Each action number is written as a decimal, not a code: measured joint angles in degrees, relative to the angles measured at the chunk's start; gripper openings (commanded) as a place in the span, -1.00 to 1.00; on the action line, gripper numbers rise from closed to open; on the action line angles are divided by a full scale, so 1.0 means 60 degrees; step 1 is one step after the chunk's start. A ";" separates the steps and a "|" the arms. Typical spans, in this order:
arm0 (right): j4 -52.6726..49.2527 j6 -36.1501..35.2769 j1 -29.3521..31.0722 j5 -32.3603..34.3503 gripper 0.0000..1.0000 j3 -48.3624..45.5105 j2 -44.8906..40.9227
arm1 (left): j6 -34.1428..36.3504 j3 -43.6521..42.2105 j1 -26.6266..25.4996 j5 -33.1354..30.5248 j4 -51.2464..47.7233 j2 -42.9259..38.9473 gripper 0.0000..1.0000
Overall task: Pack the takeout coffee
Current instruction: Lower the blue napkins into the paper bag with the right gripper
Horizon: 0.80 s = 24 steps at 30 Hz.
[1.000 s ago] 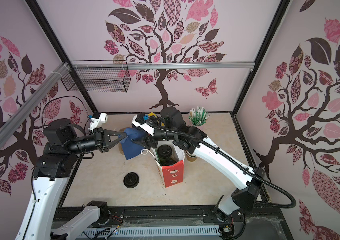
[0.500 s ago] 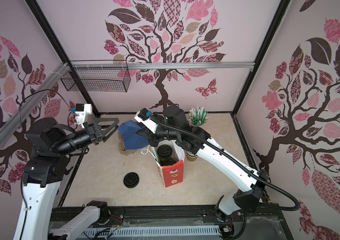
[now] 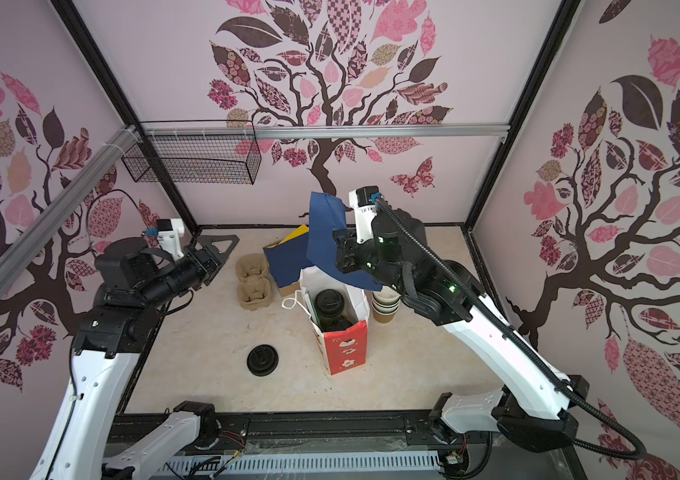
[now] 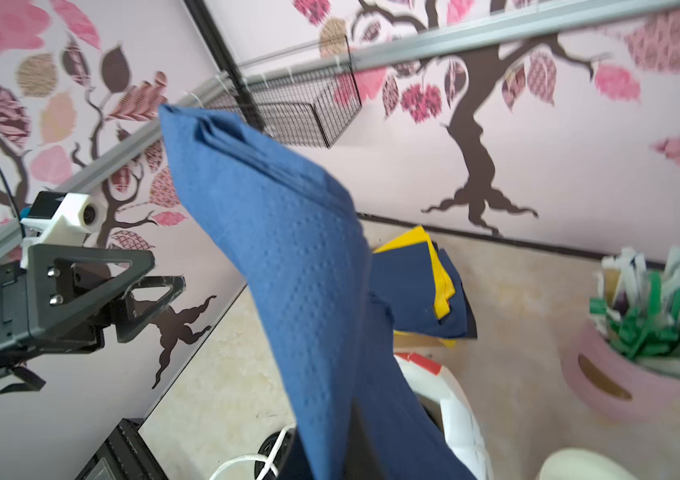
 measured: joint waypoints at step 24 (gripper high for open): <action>-0.1872 0.2703 0.0000 -0.0809 -1.00 -0.1832 0.2135 | 0.0208 -0.2331 -0.1319 0.0962 -0.0215 -0.0805 0.52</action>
